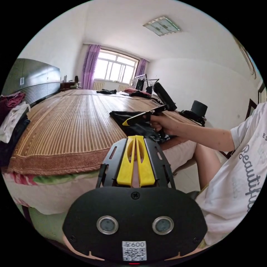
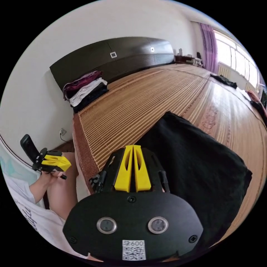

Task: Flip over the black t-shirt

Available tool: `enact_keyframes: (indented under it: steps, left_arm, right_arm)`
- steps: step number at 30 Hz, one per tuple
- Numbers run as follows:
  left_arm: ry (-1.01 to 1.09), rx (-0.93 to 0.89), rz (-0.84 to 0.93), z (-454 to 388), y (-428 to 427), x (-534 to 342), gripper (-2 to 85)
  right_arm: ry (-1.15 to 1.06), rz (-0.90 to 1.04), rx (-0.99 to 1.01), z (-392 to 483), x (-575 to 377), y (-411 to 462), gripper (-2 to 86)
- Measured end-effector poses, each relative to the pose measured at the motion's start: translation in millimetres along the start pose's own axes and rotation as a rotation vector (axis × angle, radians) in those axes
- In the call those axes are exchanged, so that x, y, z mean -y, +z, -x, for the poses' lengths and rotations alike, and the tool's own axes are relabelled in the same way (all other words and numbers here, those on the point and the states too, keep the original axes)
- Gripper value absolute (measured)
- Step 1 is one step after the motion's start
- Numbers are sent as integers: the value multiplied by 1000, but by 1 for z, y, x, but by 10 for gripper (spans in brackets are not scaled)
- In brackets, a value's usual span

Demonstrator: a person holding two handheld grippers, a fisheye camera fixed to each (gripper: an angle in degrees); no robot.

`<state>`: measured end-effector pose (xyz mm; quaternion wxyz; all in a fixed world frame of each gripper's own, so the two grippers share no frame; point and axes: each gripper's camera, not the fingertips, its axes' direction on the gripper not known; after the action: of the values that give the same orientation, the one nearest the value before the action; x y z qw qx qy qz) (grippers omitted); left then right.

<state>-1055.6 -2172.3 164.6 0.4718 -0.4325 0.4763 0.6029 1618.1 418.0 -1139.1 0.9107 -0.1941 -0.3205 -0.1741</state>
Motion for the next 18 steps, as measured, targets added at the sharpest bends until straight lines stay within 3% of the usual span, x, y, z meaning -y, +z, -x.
enact_keyframes:
  steps: [2, 5, 8, 11, 14, 18]
  left_arm:
    - [52, 163, -46, -30, 14, 7, 1]
    - [78, 460, -147, -78, 41, -1, 2]
    - [210, 606, -198, -123, 80, -21, 4]
    - [179, 609, -99, -131, 122, -38, 6]
    - [78, 509, -31, -112, 145, -55, 7]
    - [129, 491, -1, -110, 154, -64, 7]
  right_arm:
    - [40, -142, -62, 13, -21, -29, -9]
    - [8, -190, -136, 45, -64, -49, -9]
    - [-60, -279, -251, 87, -123, -50, -9]
    - [29, -421, -428, 105, -167, -34, -8]
    - [-2, -299, -477, 107, -179, 2, -8]
    - [14, -363, -535, 103, -198, 1, -8]
